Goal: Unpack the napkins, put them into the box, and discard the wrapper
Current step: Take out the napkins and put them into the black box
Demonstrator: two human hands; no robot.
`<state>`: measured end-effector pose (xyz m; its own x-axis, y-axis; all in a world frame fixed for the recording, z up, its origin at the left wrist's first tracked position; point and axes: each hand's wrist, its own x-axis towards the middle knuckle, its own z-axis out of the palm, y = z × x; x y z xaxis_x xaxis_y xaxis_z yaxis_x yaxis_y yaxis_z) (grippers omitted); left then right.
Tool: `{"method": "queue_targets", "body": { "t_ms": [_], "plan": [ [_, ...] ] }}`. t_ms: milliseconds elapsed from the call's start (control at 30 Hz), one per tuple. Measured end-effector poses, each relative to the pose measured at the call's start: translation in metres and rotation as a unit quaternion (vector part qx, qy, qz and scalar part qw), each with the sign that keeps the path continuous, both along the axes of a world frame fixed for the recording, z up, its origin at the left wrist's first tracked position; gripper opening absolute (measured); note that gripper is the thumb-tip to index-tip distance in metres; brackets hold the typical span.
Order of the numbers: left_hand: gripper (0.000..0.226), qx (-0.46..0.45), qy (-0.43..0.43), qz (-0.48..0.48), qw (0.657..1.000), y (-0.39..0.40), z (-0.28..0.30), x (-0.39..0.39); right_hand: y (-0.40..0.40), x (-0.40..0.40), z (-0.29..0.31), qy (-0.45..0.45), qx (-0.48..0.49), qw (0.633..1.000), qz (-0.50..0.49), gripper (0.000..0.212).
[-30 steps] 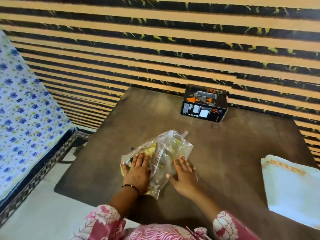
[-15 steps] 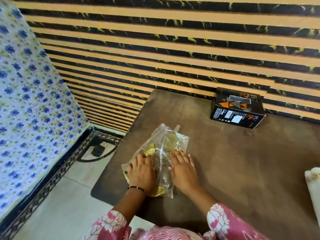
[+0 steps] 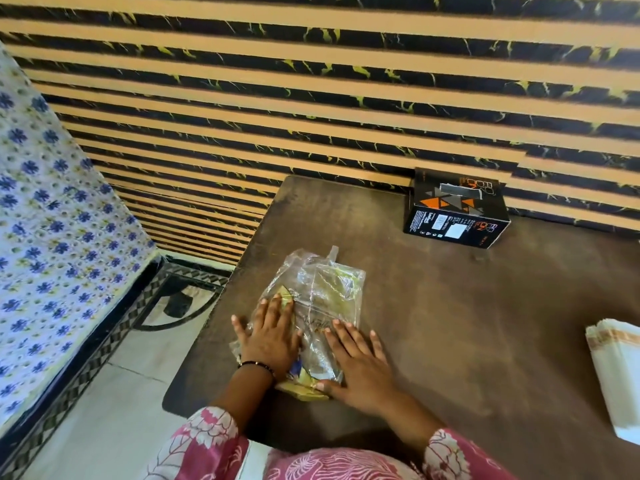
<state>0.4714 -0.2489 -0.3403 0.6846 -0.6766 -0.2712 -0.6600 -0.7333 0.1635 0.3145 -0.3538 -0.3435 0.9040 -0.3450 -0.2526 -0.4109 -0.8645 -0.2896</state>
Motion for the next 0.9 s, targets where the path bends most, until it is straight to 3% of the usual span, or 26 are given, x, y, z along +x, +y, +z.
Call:
{"method": "queue_targets", "body": {
  "t_ms": [167,233,400,500,567,667,767,900],
  "plan": [
    [0.05,-0.073,-0.017,0.059,0.995,-0.012,0.028,-0.006,-0.015,-0.019,0.006,-0.175,0.056,0.981,-0.066,0.048],
    [0.044,-0.121,-0.035,0.074,0.989,-0.019,0.039,-0.01,-0.028,-0.029,0.006,-0.228,0.069,0.965,-0.114,0.045],
    [0.038,-0.303,0.026,0.064,0.95,-0.082,0.06,-0.025,-0.089,-0.054,0.021,-0.262,0.093,0.934,-0.226,0.045],
    [0.042,-0.348,0.059,0.052,0.934,-0.135,0.078,-0.041,-0.138,-0.069,0.045,-0.257,0.109,0.912,-0.299,0.043],
    [0.046,-0.315,0.06,0.043,0.946,-0.165,0.084,-0.05,-0.167,-0.076,0.06,-0.247,0.124,0.894,-0.352,0.042],
    [0.065,-0.138,0.024,0.087,0.986,-0.211,0.086,-0.059,-0.213,-0.086,0.071,-0.245,0.146,0.864,-0.416,0.043],
    [0.078,0.021,0.008,0.1,0.995,-0.234,0.078,-0.061,-0.242,-0.092,0.076,-0.246,0.155,0.848,-0.444,0.044],
    [0.085,0.094,0.028,0.07,0.993,-0.228,0.051,-0.065,-0.261,-0.095,0.074,-0.225,0.162,0.855,-0.438,0.043]
  ]
}}
